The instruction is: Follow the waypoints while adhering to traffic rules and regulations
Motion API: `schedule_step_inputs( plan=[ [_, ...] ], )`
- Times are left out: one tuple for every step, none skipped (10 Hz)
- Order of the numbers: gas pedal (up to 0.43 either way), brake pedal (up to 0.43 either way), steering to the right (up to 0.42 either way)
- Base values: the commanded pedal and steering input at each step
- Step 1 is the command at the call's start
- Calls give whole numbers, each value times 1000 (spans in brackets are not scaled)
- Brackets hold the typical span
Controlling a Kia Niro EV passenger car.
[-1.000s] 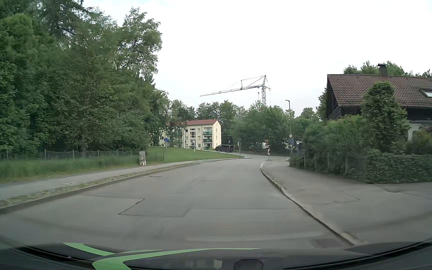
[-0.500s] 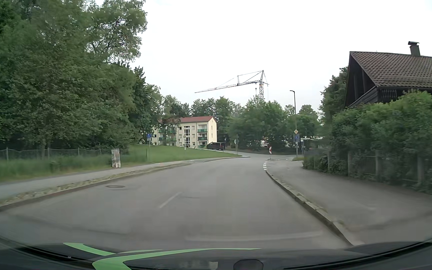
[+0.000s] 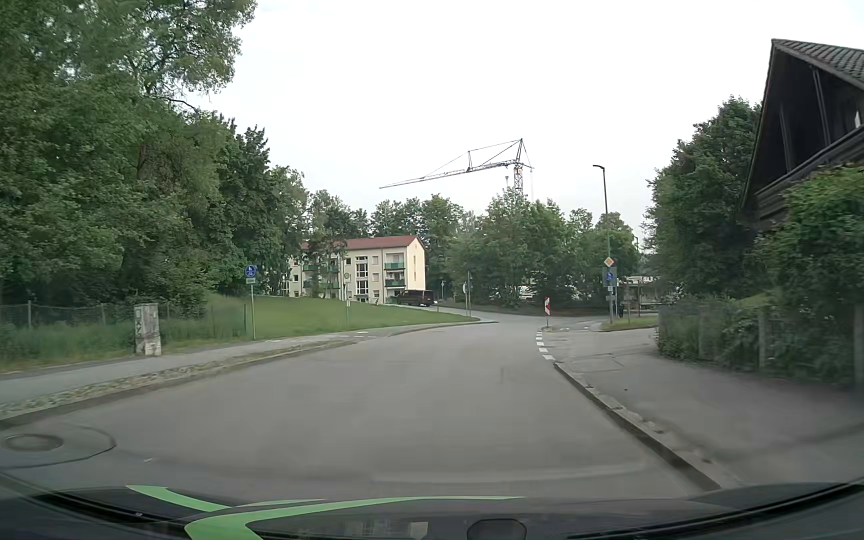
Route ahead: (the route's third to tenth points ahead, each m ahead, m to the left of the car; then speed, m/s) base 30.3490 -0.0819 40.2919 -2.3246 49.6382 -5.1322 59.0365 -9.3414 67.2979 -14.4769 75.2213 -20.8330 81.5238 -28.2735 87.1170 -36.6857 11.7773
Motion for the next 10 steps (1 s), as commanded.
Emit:
schedule_step_inputs(
  plan=[
    [79, 0, 9],
    [79, 0, 10],
    [79, 0, 10],
    [79, 0, 11],
    [79, 0, 11],
    [79, 0, 12],
    [79, 0, 15],
    [79, 0, 16],
    [79, 0, 19],
    [79, 0, 20]
  ],
)
